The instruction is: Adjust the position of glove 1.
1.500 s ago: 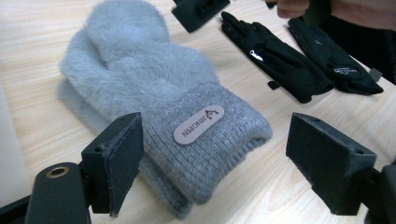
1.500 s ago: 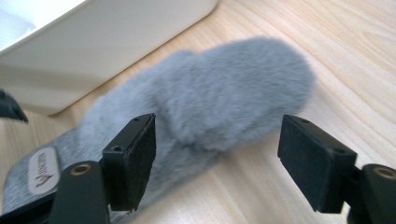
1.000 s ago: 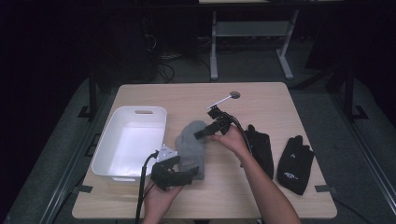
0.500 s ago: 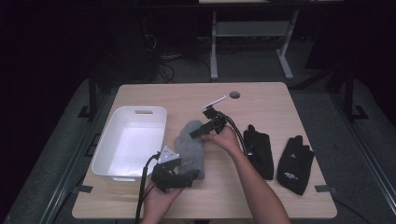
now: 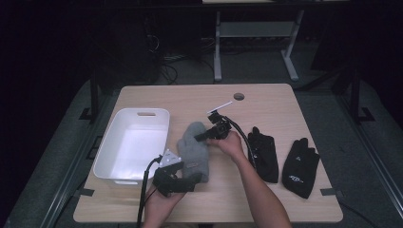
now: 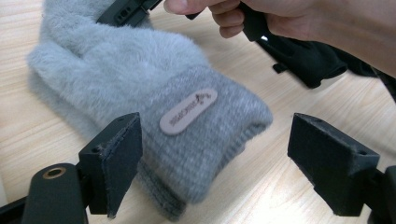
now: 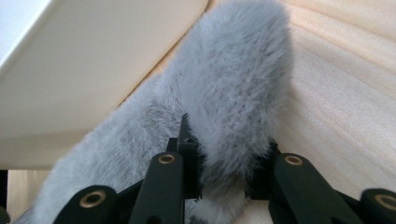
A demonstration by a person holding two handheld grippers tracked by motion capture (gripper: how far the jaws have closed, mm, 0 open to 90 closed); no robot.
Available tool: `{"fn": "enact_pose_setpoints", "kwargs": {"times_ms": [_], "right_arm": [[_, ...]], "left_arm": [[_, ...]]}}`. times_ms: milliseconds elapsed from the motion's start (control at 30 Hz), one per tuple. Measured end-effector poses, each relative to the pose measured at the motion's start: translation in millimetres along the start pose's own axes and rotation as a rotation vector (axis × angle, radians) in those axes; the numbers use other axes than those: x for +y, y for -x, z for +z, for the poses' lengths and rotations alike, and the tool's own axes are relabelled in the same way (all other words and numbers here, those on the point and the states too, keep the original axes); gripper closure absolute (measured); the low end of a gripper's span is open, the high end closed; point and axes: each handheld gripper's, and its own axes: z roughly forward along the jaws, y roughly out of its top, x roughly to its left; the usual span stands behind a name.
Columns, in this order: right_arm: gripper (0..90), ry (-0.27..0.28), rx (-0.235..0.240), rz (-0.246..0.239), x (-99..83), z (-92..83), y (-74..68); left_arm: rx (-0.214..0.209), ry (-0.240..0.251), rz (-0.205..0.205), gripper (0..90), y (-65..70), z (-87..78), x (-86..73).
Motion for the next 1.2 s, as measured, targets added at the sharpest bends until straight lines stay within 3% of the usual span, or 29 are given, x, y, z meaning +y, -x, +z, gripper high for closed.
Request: {"fn": "enact_pose_setpoints", "kwargs": {"times_ms": [300, 500, 667, 700, 800, 933, 1000, 1200], "right_arm": [[73.7, 0.036, -0.026, -0.044, -9.7, -29.6, -8.9], [74.0, 0.028, -0.080, -0.092, -24.7, -57.5, -7.7], [74.3, 0.016, -0.118, -0.109, -30.5, -66.0, -4.0], [74.4, 0.000, -0.151, -0.123, -33.0, -67.9, -1.3], [74.4, 0.002, -0.149, -0.115, -36.1, -69.7, 2.8], [73.5, 0.012, -0.154, -0.111, -40.6, -72.2, 9.2], [73.3, 0.013, -0.153, -0.111, -41.0, -72.1, 10.0], [72.3, 0.009, -0.156, -0.110, -42.4, -69.8, 10.7]], "left_arm": [[-0.028, 0.005, -0.022, 17.8, 3.2, 1.9, 5.2], [-0.041, -0.019, -0.020, 17.9, 4.9, 8.4, 12.5], [-0.048, -0.036, -0.030, 18.3, 4.4, 12.2, 17.9], [-0.053, -0.045, -0.035, 19.0, 1.7, 13.7, 21.6], [-0.043, -0.054, -0.038, 19.9, -0.2, 16.3, 25.1], [-0.063, -0.111, -0.072, 20.1, -8.1, 26.8, 28.1], [-0.078, -0.136, -0.118, 20.1, -11.1, 31.8, 27.3], [-0.115, -0.222, -0.184, 20.5, -16.6, 45.6, 21.8]]}}
